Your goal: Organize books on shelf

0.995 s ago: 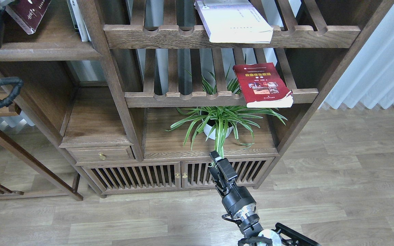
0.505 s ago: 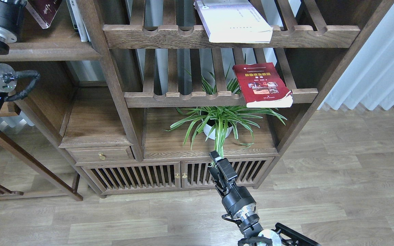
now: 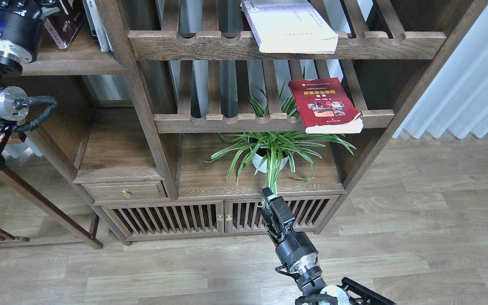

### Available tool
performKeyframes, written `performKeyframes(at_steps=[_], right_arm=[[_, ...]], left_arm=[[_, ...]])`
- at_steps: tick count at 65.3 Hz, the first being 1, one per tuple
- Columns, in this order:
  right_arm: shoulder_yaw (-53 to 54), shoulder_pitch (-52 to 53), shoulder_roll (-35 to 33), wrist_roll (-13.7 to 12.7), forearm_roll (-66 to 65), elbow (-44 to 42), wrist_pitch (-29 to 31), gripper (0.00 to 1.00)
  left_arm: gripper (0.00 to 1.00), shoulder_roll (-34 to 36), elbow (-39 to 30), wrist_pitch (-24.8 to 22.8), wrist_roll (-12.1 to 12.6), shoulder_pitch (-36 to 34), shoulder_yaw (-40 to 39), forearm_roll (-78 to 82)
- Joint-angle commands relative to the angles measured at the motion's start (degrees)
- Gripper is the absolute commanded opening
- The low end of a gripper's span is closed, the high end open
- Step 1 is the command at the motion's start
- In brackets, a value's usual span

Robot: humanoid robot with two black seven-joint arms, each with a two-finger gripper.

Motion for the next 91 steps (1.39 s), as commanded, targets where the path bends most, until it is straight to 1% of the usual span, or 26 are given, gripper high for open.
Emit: performKeyframes(at_steps=[1,8,11,16,19,20,22,28,31,38,42,51,55,57,58,59,70,81,91], right_arm=[[-0.07,0.01,0.00,0.00,0.00,-0.02,0.00,0.98],[-0.07,0.01,0.00,0.00,0.00,-0.02,0.00,0.98],[-0.07,0.01,0.00,0.00,0.00,-0.02,0.00,0.98],[-0.07,0.01,0.00,0.00,0.00,-0.02,0.00,0.98],[-0.07,0.01,0.00,0.00,0.00,-0.02,0.00,0.98],[-0.07,0.01,0.00,0.00,0.00,-0.11,0.00,0.98],[0.02,0.01,0.00,0.00,0.00,-0.11,0.00,0.98],[-0.07,0.01,0.00,0.00,0.00,-0.11,0.00,0.98],[0.02,0.01,0.00,0.00,0.00,-0.11,0.00,0.98],[-0.07,0.01,0.00,0.00,0.00,-0.20,0.00,0.98],[-0.07,0.01,0.00,0.00,0.00,-0.20,0.00,0.98],[-0.07,0.01,0.00,0.00,0.00,-0.29,0.00,0.98],[-0.07,-0.25,0.00,0.00,0.00,-0.20,0.00,0.98],[-0.07,-0.43,0.00,-0.09,0.00,-0.20,0.00,0.98],[-0.15,-0.51,0.00,-0.09,0.00,-0.20,0.00,0.98],[-0.15,-0.52,0.00,-0.09,-0.09,-0.20,0.00,0.98],[-0.15,-0.60,0.00,-0.09,-0.09,-0.29,0.00,0.98],[-0.24,-1.13,0.00,-0.09,-0.09,-0.72,0.00,0.98],[-0.24,-1.31,0.00,-0.09,-0.09,-1.08,0.00,0.98]], left_arm=[[0.04,-0.11,0.08,-0.12,0.00,0.10,0.59,0.00],[0.07,-0.02,0.08,-0.12,0.00,0.10,2.08,0.00],[0.14,-0.02,0.08,0.23,0.00,0.01,2.52,0.00],[0.18,-0.02,0.08,0.32,0.00,-0.08,2.70,0.00],[0.23,-0.02,0.08,0.41,0.00,-0.08,2.70,0.00],[0.27,-0.02,-0.01,0.41,0.00,-0.17,2.70,0.00],[0.32,0.07,-0.01,0.41,0.00,-0.17,2.79,0.00],[0.40,-0.02,-0.01,0.41,0.00,-0.25,2.88,0.00],[0.46,-0.02,-0.01,0.50,0.00,-0.25,2.79,0.00],[0.51,0.16,-0.10,0.50,0.00,-0.25,2.70,-0.09],[0.52,0.25,-0.27,0.41,0.00,-0.43,2.35,-0.09],[0.62,0.07,-0.36,0.32,0.00,-1.40,1.12,-0.26],[0.70,0.16,-0.62,0.23,0.00,-1.40,0.07,-0.61],[0.72,0.07,-0.71,0.14,0.00,-1.40,-0.37,-0.70],[0.76,0.07,-1.06,-0.12,0.00,-1.48,-1.42,-0.79],[0.78,-0.10,-1.24,-0.21,0.00,-1.48,-2.13,-0.88],[0.85,-0.46,-2.21,-0.29,0.00,-1.84,-5.64,-0.88],[0.89,-1.16,-2.56,-0.47,0.00,-1.75,-8.46,-1.93],[0.91,-1.42,-3.35,-0.91,0.00,-1.75,-9.16,-4.82]])
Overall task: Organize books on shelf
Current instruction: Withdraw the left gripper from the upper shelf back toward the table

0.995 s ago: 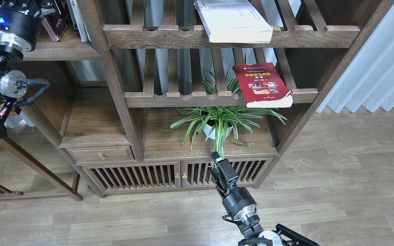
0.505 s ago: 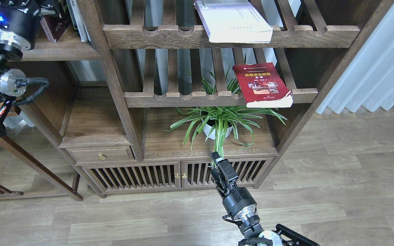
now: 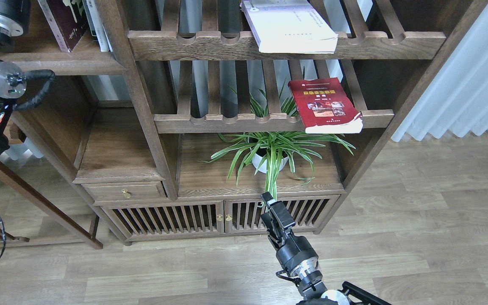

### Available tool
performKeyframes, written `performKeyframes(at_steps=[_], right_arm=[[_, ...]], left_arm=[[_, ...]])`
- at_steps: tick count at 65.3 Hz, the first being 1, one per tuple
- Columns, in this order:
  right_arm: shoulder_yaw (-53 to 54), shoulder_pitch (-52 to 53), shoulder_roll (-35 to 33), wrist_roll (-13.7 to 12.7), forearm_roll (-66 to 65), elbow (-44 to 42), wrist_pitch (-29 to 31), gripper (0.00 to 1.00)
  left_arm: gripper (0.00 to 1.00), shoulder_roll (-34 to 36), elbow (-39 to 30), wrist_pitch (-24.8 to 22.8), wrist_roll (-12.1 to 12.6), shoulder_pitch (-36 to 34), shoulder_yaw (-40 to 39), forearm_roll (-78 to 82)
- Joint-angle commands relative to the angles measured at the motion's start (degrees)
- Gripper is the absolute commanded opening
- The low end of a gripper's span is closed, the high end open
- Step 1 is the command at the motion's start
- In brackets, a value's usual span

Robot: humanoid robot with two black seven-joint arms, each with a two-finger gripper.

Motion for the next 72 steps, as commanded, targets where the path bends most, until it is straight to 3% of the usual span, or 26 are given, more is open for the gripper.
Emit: performKeyframes(at_steps=[1,15,21,39,48,72], right_arm=[[0.00,-0.09,0.00,0.00,0.00,-0.23,0.00,0.98],[0.00,-0.88,0.00,0.00,0.09,-0.14,0.00,0.98],[0.00,-0.97,0.00,0.00,0.09,-0.23,0.00,0.98],[0.00,-0.97,0.00,0.00,0.00,-0.23,0.00,0.98],[0.00,-0.97,0.00,0.00,0.09,-0.23,0.00,0.98],[0.00,-1.76,0.00,0.00,0.09,-0.14,0.00,0.98]], left_arm=[[0.91,-0.23,-0.77,-0.42,0.00,0.05,-0.53,-2.66],[0.92,-1.28,-0.86,-1.39,0.00,0.32,-0.61,-10.39],[0.93,-2.25,-0.42,-4.46,0.00,0.49,-0.70,-14.26],[0.93,-5.15,-0.77,-7.10,0.00,0.49,-1.58,-19.80],[0.93,-7.78,-0.60,-11.40,0.00,0.49,-2.81,-22.35],[0.95,-8.22,-1.04,-16.06,0.00,0.14,-5.54,-22.61]])
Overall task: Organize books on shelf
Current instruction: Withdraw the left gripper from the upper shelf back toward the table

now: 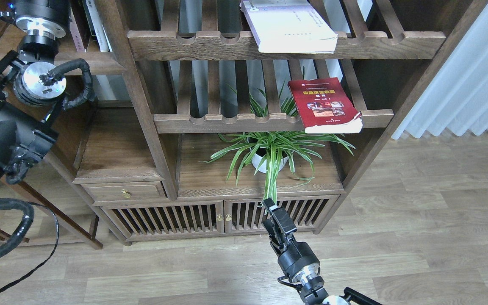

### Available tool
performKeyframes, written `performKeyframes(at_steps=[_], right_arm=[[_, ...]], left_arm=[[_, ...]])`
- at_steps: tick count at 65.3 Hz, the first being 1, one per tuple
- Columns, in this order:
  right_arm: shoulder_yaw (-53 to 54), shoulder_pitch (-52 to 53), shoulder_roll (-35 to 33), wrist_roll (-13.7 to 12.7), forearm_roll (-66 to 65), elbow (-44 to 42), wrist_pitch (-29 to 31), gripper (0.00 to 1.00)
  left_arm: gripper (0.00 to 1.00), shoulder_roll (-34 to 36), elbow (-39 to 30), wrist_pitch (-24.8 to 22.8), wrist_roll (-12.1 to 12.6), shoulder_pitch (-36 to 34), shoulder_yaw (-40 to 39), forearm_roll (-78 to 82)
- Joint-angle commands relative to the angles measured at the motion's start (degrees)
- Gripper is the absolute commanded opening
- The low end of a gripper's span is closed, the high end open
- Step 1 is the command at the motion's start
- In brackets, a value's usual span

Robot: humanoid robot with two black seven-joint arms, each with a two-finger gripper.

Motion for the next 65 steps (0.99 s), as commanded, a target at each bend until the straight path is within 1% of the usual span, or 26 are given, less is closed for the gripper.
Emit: performKeyframes(at_steps=[1,9,20,32,35,39,40,42,48,51,56,61,65], right_arm=[[-0.02,-0.35,0.00,0.00,0.00,-0.04,0.00,0.98],[-0.02,-0.53,0.00,0.00,0.00,0.05,0.00,0.98],[-0.02,-0.88,0.00,0.00,0.00,0.05,0.00,0.98],[-0.02,-0.79,0.00,0.00,0.00,0.05,0.00,0.98],[-0.02,-0.70,0.00,0.00,0.00,0.22,0.00,0.98],[0.07,-0.53,0.00,0.00,0.00,0.40,0.00,0.98],[0.16,-0.35,0.00,0.00,0.00,0.57,0.00,0.98],[0.16,-0.35,0.00,0.00,0.00,0.75,0.00,0.98],[0.24,-0.26,0.00,0.00,0.00,0.84,0.00,0.98],[0.16,-0.26,0.00,0.00,0.00,0.93,0.00,0.98],[0.16,-0.09,0.00,0.00,-0.09,1.10,0.00,0.98],[0.07,0.26,0.00,0.00,-0.26,1.19,0.00,0.98],[0.16,0.44,0.00,0.00,-0.44,1.19,0.00,0.98]], left_arm=[[0.95,0.06,-0.10,-2.02,0.00,-0.12,-1.27,-0.01],[0.95,-0.02,-0.10,-4.13,0.00,-0.39,-2.32,-0.01],[0.95,0.15,-0.37,-4.93,0.00,-0.39,-4.52,-0.01],[0.95,0.50,-4.85,-5.72,0.00,0.75,-8.13,-0.36],[0.98,0.59,-5.81,-6.77,0.00,2.07,-9.18,-0.45],[0.98,1.29,-7.39,-8.53,0.00,3.83,-10.32,-0.45],[0.98,3.03,-9.92,-10.18,0.00,5.57,-11.11,-0.45],[0.98,4.36,-11.60,-10.99,0.00,6.72,-11.29,-0.53],[0.98,7.18,-16.96,-11.57,0.00,10.41,-11.73,-0.62],[0.97,7.53,-19.25,-11.57,0.00,12.00,-12.34,-0.97],[0.95,7.88,-25.84,-11.57,0.00,17.09,-14.19,-1.41],[0.95,7.97,-30.06,-11.57,0.00,20.17,-14.98,-1.41],[0.95,7.97,-31.65,-11.57,0.00,22.20,-15.16,-1.41]])
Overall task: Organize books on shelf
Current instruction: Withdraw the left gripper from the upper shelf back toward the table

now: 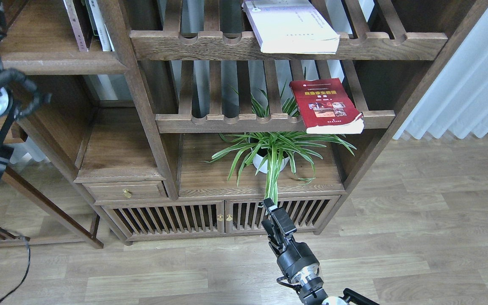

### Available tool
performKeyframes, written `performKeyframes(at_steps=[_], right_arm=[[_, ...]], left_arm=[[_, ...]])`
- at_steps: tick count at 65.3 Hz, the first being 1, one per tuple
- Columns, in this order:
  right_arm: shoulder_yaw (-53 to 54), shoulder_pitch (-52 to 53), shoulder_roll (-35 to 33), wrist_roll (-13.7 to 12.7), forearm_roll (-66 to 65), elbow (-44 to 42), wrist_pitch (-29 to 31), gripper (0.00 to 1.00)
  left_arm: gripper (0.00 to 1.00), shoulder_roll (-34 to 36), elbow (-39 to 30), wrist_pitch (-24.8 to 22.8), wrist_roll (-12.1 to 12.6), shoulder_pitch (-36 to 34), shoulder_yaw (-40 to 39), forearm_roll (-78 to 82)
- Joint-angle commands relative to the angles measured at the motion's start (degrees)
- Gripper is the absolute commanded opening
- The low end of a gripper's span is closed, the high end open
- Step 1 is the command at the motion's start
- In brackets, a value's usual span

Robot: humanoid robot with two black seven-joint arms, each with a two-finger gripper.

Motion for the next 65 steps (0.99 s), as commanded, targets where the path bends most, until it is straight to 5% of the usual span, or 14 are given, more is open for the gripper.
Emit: performKeyframes(at_steps=[1,18,24,35,65], right_arm=[[-0.06,0.42,0.00,0.00,-0.37,0.11,0.00,0.98],[0.55,0.42,0.00,0.00,-1.16,1.16,0.00,0.98],[0.55,0.51,0.00,0.00,-1.16,1.52,0.00,0.98],[0.90,0.68,0.00,0.00,-1.16,1.52,0.00,0.98],[8.37,3.49,0.00,0.00,-1.16,-0.15,0.00,0.98]], left_arm=[[0.95,0.09,-4.82,0.00,0.14,4.93,-0.85,-0.06],[0.85,-0.18,-9.74,0.00,4.09,17.86,-0.41,-0.15],[0.83,-0.70,-10.45,0.00,7.68,24.43,0.29,-0.15],[0.83,-2.81,-10.45,0.00,10.68,31.21,2.22,-0.06],[0.85,-8.70,-5.44,0.00,12.00,34.74,10.58,0.56]])
